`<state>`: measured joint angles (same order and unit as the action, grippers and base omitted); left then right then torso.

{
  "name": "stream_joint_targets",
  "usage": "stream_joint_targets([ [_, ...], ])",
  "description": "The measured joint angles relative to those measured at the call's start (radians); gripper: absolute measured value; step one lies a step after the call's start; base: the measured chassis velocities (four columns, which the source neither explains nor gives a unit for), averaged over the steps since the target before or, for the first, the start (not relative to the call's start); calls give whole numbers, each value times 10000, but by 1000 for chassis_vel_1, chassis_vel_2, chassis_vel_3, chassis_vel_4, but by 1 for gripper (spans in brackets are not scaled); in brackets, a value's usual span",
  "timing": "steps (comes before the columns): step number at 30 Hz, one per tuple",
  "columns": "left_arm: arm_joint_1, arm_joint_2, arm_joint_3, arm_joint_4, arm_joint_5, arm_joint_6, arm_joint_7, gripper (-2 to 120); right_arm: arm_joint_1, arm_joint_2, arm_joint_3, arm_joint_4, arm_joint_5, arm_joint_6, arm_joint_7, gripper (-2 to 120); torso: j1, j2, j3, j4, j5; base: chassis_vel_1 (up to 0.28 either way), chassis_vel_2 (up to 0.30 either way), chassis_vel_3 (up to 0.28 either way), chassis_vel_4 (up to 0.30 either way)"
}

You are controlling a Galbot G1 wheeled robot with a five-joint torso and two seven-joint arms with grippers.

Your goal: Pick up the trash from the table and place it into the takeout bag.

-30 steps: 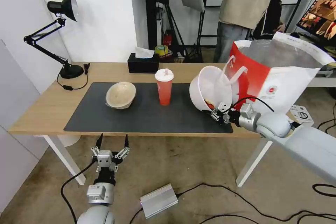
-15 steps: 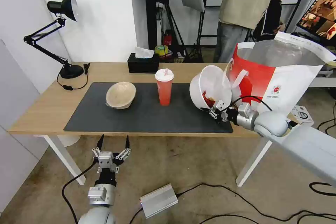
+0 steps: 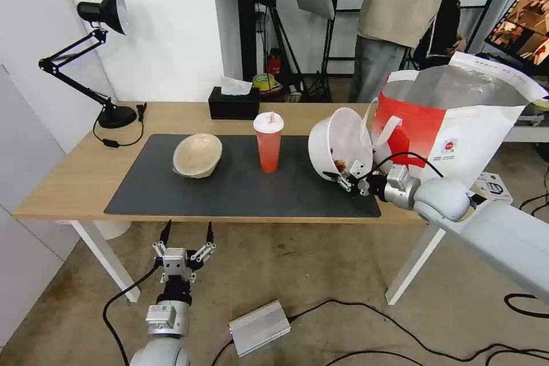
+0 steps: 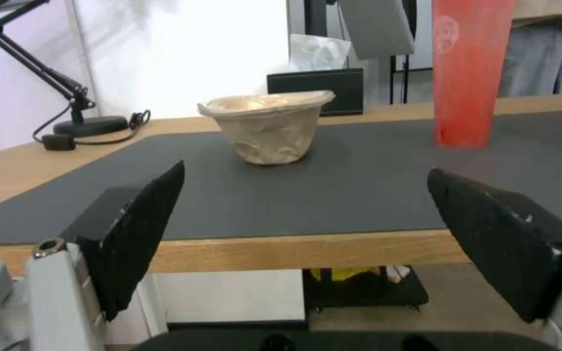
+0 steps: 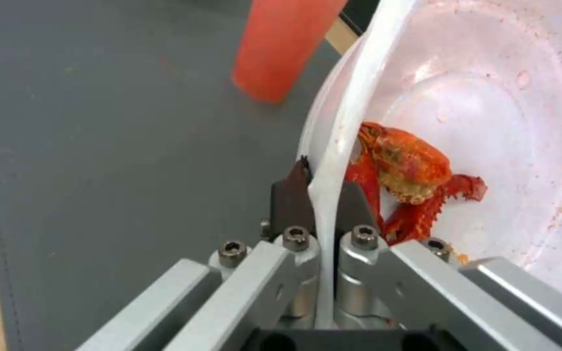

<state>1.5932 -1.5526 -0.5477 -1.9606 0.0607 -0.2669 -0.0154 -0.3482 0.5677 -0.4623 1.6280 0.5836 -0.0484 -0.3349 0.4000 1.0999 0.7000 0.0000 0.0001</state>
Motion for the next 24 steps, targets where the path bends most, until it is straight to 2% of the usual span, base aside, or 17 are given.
stream_joint_targets([
  [24,130,-15,27,-181,30,-36,0,100,10,-657,60,1285,-47,-60,24,0,0,1,0,0,-1,0,0,0,0],
])
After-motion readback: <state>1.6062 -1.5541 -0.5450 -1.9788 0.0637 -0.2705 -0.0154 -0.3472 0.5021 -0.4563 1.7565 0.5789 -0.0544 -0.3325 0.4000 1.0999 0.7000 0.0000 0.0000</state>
